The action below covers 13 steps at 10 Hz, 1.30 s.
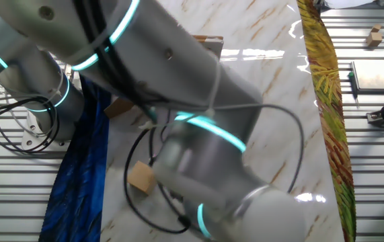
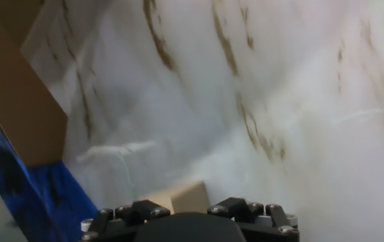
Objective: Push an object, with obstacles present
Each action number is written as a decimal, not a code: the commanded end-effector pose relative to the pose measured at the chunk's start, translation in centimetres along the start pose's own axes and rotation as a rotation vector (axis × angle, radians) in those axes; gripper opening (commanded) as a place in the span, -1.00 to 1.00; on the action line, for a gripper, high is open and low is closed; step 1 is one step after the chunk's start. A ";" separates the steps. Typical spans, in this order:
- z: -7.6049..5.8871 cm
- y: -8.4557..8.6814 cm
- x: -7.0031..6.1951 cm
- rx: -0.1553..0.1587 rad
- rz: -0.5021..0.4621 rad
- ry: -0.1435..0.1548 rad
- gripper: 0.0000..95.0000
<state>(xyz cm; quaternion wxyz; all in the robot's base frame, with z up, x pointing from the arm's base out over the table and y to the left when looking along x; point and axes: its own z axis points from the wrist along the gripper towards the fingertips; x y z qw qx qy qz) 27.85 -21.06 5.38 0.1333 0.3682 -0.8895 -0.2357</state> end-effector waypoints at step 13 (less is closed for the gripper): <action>0.7 -0.6 0.7 0.067 -0.060 -0.025 0.20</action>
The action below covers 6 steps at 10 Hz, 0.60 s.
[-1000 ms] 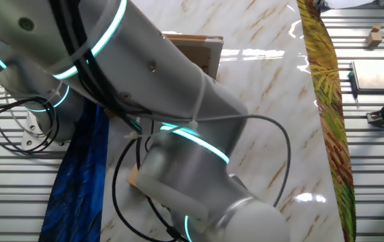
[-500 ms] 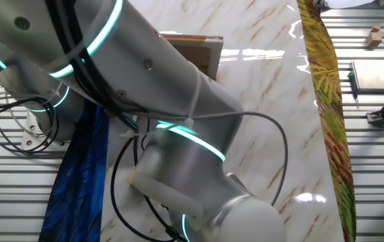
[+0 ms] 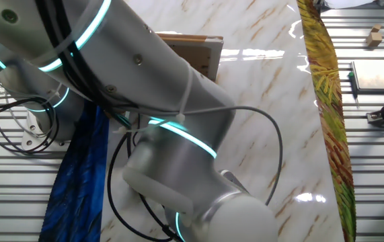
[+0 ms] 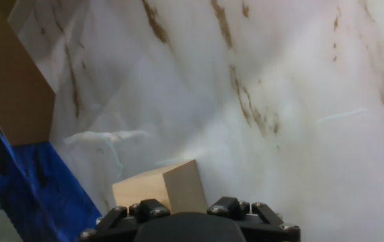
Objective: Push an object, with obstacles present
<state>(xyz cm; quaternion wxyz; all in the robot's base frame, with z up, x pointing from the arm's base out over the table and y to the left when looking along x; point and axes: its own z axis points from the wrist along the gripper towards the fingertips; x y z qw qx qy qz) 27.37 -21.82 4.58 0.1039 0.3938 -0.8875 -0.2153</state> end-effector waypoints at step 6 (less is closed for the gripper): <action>-0.1 0.1 -0.6 0.019 -0.039 0.006 0.20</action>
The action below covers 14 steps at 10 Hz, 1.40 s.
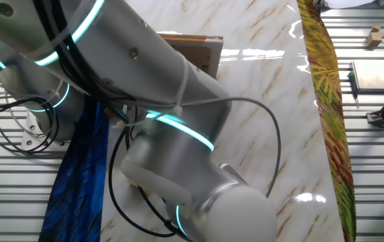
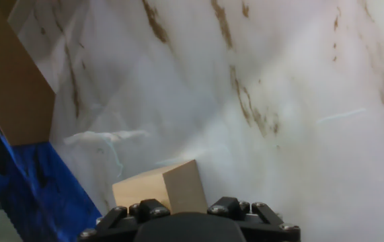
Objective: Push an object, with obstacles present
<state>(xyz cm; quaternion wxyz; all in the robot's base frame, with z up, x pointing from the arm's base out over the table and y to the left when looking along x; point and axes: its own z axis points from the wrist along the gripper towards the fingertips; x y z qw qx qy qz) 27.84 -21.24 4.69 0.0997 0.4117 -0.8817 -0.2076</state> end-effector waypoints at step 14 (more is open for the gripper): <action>0.1 0.0 0.6 0.014 -0.064 -0.015 0.20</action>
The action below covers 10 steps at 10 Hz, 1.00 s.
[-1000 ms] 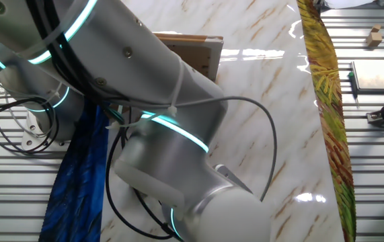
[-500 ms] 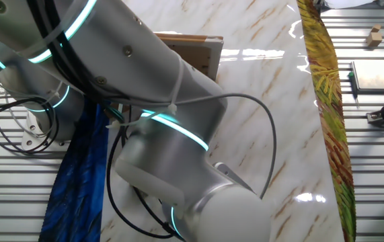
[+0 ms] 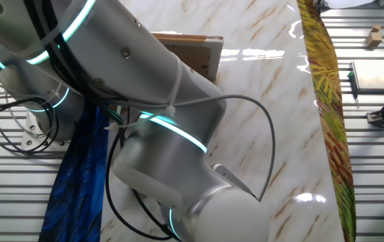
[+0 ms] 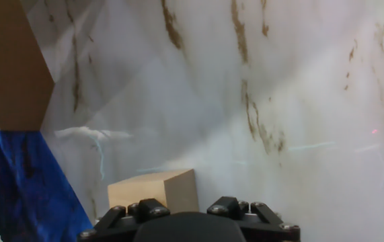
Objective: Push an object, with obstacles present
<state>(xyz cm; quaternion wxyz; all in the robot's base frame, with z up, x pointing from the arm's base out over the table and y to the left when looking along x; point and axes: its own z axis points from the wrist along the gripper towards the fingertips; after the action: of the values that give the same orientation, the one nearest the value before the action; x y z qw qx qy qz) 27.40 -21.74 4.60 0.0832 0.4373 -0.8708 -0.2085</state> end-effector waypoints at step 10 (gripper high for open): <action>-0.6 0.2 -0.8 0.009 -0.047 0.014 0.20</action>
<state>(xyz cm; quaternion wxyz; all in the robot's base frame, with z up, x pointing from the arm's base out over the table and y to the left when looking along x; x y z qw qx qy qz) 27.75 -21.04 5.36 0.0820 0.4592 -0.8612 -0.2021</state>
